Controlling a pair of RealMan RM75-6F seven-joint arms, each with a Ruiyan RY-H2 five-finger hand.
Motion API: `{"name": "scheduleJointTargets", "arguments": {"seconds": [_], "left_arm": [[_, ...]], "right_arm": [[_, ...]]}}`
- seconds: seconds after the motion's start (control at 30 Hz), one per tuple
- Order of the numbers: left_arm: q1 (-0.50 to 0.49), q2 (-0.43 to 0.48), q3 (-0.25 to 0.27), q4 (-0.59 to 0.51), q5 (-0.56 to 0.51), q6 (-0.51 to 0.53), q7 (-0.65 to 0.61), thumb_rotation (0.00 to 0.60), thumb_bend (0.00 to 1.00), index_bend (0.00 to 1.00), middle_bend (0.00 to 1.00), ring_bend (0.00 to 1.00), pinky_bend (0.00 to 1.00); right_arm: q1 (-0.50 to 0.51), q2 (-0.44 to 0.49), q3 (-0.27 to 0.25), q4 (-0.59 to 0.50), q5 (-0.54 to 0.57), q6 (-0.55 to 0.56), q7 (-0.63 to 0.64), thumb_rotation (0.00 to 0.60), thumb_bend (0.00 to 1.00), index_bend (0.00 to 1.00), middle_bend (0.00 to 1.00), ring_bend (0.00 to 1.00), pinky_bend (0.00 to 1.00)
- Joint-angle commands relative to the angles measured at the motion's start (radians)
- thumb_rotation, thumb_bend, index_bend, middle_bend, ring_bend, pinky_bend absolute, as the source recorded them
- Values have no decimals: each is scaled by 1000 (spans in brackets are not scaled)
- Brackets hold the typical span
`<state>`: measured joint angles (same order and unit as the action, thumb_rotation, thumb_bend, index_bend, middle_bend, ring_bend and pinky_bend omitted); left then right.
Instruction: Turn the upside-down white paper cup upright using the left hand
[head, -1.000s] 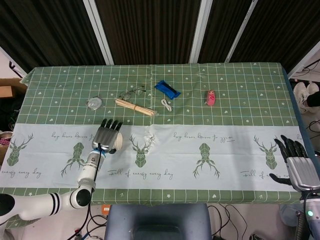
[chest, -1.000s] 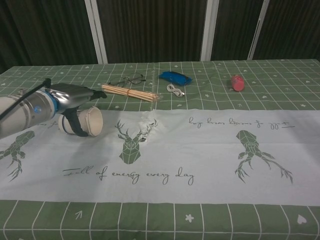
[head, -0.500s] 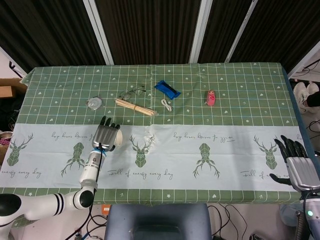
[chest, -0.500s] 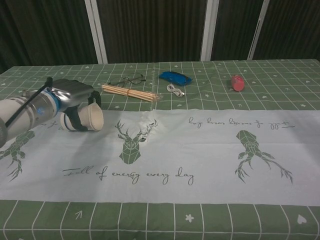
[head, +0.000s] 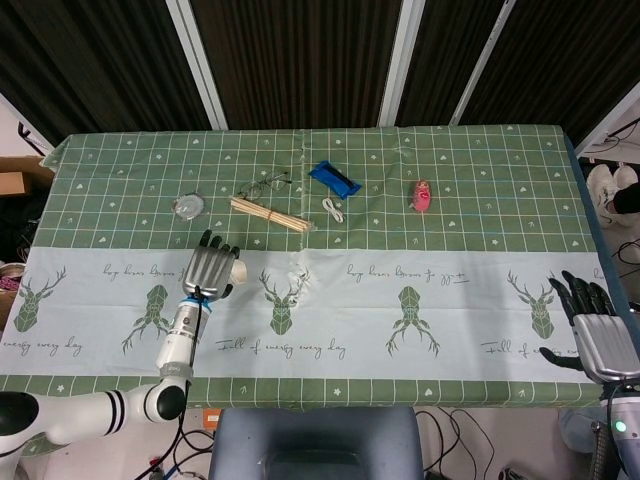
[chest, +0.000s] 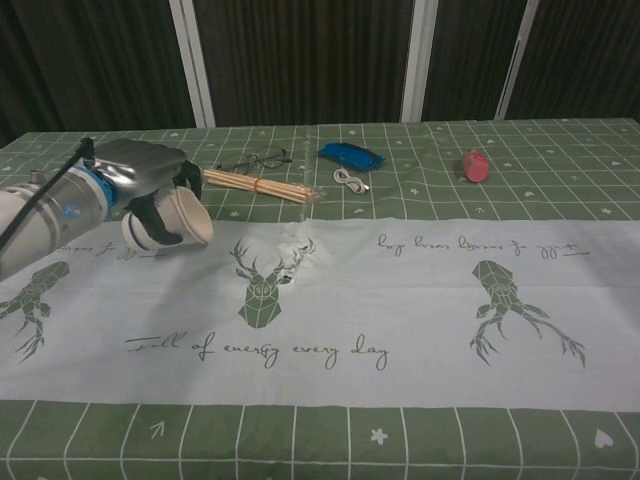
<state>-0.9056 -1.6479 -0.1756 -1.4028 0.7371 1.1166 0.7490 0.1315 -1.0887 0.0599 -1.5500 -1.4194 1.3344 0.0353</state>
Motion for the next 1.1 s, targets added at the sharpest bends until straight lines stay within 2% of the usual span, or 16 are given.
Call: {"name": "scheduleJointTargets", "arguments": {"seconds": [0.03, 0.1, 0.27, 0.43, 0.7, 0.8, 0.93, 1.1], "left_arm": [[25, 29, -11, -38, 52, 8, -58, 600, 240, 407, 420, 194, 137], [51, 45, -43, -94, 69, 18, -153, 600, 239, 401, 413, 193, 140], [169, 109, -89, -236, 176, -7, -540, 600, 232, 392, 405, 188, 140], [263, 102, -79, -187, 313, -30, -887, 600, 227, 395, 404, 176, 127], [301, 53, -50, -48, 431, -52, -1104, 600, 225, 395, 404, 158, 118], [302, 48, -44, -32, 439, -56, -1115, 600, 224, 392, 402, 154, 118], [308, -6, -24, 91, 483, -64, -1188, 600, 221, 387, 398, 147, 117], [312, -26, -21, 141, 513, -65, -1224, 600, 222, 387, 399, 145, 116]], "right_arm": [[0, 0, 0, 0, 0, 0, 0, 600, 5, 0, 1, 0, 1], [1, 2, -2, -2, 0, -4, -1, 600, 5, 0, 2, 0, 1], [2, 2, -6, -8, -7, -6, -15, 600, 5, 0, 2, 0, 1], [4, -3, -9, -12, -9, -6, -30, 600, 5, 0, 2, 0, 1], [4, -5, -11, -13, -9, -8, -35, 600, 5, 0, 2, 0, 1], [4, -6, -11, -13, -9, -8, -35, 600, 5, 0, 2, 0, 1], [5, -5, -11, -17, -8, -9, -40, 600, 5, 0, 2, 0, 1], [5, -5, -10, -19, -5, -10, -42, 600, 5, 0, 2, 0, 1]]}}
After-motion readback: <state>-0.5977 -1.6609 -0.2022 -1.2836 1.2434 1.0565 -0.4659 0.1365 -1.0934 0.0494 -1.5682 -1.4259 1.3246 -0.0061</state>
